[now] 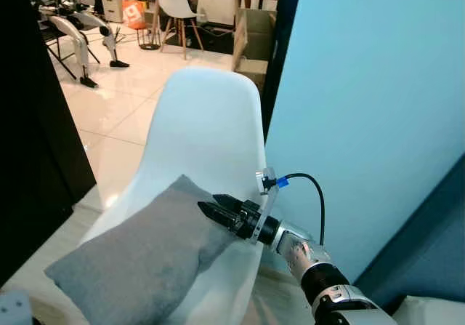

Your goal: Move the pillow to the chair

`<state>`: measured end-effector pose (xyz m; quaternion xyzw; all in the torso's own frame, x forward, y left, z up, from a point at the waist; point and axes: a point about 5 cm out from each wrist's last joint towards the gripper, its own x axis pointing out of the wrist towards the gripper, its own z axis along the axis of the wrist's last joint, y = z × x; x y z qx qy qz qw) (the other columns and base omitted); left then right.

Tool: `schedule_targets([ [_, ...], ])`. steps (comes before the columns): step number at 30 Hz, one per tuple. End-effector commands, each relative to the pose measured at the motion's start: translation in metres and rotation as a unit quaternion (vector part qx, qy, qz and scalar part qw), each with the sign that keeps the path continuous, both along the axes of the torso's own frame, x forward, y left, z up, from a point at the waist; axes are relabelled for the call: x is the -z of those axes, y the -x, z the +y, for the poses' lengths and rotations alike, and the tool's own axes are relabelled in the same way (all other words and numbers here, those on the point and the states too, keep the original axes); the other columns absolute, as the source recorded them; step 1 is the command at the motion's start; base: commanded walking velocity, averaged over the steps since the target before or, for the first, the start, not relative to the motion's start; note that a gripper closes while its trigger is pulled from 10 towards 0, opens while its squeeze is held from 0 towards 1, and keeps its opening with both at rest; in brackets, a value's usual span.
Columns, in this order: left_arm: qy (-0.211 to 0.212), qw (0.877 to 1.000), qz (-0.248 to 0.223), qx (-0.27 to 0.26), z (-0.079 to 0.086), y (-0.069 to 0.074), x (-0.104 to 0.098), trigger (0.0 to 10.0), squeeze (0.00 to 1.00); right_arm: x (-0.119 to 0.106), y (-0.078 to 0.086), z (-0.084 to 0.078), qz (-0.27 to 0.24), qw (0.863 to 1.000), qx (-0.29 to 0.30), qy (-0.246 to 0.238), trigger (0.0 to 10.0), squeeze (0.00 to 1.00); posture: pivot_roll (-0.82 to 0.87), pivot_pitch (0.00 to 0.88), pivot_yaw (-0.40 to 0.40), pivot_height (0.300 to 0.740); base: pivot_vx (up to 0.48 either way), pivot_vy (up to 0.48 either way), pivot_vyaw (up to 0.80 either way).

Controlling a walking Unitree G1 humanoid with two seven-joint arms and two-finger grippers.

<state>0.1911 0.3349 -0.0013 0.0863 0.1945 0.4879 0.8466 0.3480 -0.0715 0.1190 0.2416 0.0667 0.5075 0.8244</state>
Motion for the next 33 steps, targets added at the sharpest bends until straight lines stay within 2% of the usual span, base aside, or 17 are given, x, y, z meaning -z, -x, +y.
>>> schedule_targets([
  [1, 0.016, 0.999, 0.004, -0.031, 0.003, 0.003, 0.002, 10.0, 0.0, 0.005, 0.002, 0.0, 0.01, 1.0, -0.002, 0.006, 10.0, 0.0, 0.17, 0.081, -0.103, 0.627, 0.0, 0.0, 0.0],
  [5, 0.02, 0.999, -0.023, -0.033, 0.004, -0.002, -0.005, 10.0, 0.0, 0.005, 0.003, 0.001, 0.01, 1.0, -0.004, 0.006, 10.0, 0.0, 0.17, 0.083, -0.102, 0.637, 0.0, 0.0, 0.0],
  [7, 0.036, 0.995, -0.097, -0.004, -0.001, -0.019, -0.018, 10.0, 0.0, 0.006, 0.003, 0.001, 0.01, 1.0, -0.006, 0.005, 10.0, 0.0, 0.17, 0.081, -0.103, 0.647, 0.0, 0.0, 0.0],
  [9, 0.059, 0.98, -0.169, 0.09, -0.021, -0.047, -0.034, 10.0, 0.0, 0.008, 0.003, 0.0, 0.013, 1.0, -0.003, 0.009, 10.0, 0.0, 0.17, 0.077, -0.103, 0.657, 0.0, 0.0, 0.0],
  [11, 0.059, 0.98, -0.169, 0.09, -0.021, -0.047, -0.034, 10.0, 0.0, 0.008, 0.003, 0.0, 0.013, 1.0, -0.003, 0.009, 10.0, 0.0, 0.17, 0.077, -0.103, 0.657, 0.0, 0.0, 0.0],
  [13, 0.081, 0.959, -0.193, 0.193, -0.05, -0.07, -0.042, 10.0, 0.0, 0.011, 0.004, 0.0, 0.02, 1.0, 0.001, 0.015, 10.0, 0.0, 0.17, 0.072, -0.103, 0.667, 0.0, 0.0, 0.0],
  [14, 0.081, 0.959, -0.193, 0.193, -0.05, -0.07, -0.042, 10.0, 0.0, 0.011, 0.004, 0.0, 0.02, 1.0, 0.001, 0.015, 10.0, 0.0, 0.17, 0.072, -0.103, 0.667, 0.0, 0.0, 0.0],
  [17, 0.117, 0.937, -0.179, 0.276, -0.084, -0.083, -0.037, 10.0, 0.0, 0.019, 0.007, 0.001, 0.035, 0.999, 0.009, 0.022, 10.0, 0.0, 0.16, 0.067, -0.103, 0.682, 0.0, 0.0, 0.0],
  [20, 0.124, 0.934, -0.175, 0.287, -0.089, -0.083, -0.034, 10.0, 0.0, 0.021, 0.008, 0.001, 0.038, 0.999, 0.011, 0.024, 10.0, 0.0, 0.16, 0.067, -0.103, 0.687, 0.0, 0.0, 0.0],
  [22, 0.148, 0.921, -0.117, 0.342, -0.109, -0.076, -0.013, 10.0, 0.0, 0.032, 0.011, -0.002, 0.06, 0.997, 0.026, 0.037, 10.0, 0.0, 0.15, 0.066, -0.096, 0.697, 0.0, 0.0, 0.0],
  [24, 0.165, 0.918, -0.086, 0.351, -0.114, -0.067, 0.001, 10.0, 0.0, 0.043, 0.015, -0.006, 0.082, 0.994, 0.045, 0.053, 10.0, 0.0, 0.15, 0.065, -0.096, 0.702, 0.0, 0.0, 0.0],
  [26, 0.165, 0.918, -0.086, 0.351, -0.114, -0.067, 0.001, 10.0, 0.0, 0.043, 0.015, -0.006, 0.082, 0.994, 0.045, 0.053, 10.0, 0.0, 0.15, 0.065, -0.096, 0.702, 0.0, 0.0, 0.0],
  [28, 0.202, 0.915, -0.039, 0.346, -0.118, -0.045, 0.026, 10.0, 0.0, 0.067, 0.024, -0.017, 0.125, 0.984, 0.089, 0.095, 10.0, 0.0, 0.15, 0.07, -0.096, 0.712, 0.0, 0.0, 0.0],
  [29, 0.202, 0.915, -0.039, 0.346, -0.118, -0.045, 0.026, 10.0, 0.0, 0.067, 0.024, -0.017, 0.125, 0.984, 0.089, 0.095, 10.0, 0.0, 0.15, 0.07, -0.096, 0.712, 0.0, 0.0, 0.0],
  [30, 0.222, 0.916, -0.007, 0.333, -0.116, -0.031, 0.039, 10.0, 0.0, 0.082, 0.03, -0.027, 0.155, 0.972, 0.124, 0.125, 10.0, 0.0, 0.15, 0.072, -0.097, 0.717, 0.0, 0.0, 0.0],
  [32, 0.222, 0.916, -0.007, 0.333, -0.116, -0.031, 0.039, 10.0, 0.0, 0.082, 0.03, -0.027, 0.155, 0.972, 0.124, 0.125, 10.0, 0.0, 0.15, 0.072, -0.097, 0.717, 0.0, 0.0, 0.0],
  [33, 0.24, 0.917, 0.02, 0.319, -0.115, -0.018, 0.05, 10.0, 0.0, 0.095, 0.037, -0.036, 0.18, 0.959, 0.157, 0.152, 10.0, 0.0, 0.15, 0.072, -0.098, 0.722, 0.0, 0.0, 0.0],
])
